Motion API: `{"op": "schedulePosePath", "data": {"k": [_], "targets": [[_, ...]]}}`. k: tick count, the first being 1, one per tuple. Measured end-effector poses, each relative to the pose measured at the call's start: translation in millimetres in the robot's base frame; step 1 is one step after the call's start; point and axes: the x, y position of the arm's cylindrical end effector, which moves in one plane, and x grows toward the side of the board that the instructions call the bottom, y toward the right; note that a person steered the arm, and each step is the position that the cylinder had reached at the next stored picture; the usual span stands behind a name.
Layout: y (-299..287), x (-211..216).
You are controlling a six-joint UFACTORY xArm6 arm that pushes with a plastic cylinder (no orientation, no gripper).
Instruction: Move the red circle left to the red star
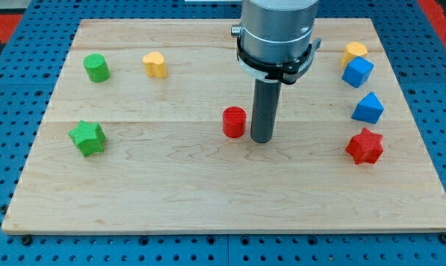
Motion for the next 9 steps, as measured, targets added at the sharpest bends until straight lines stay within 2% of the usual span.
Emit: {"op": "schedulePosePath", "data": {"k": [1,2,3,4,5,9], "targets": [[-7.7,11.5],[-23.7,51.8],[-60.2,53.3],[-91.4,11.1],[-73.1,-37.1],[1.7,-47.6]]}}
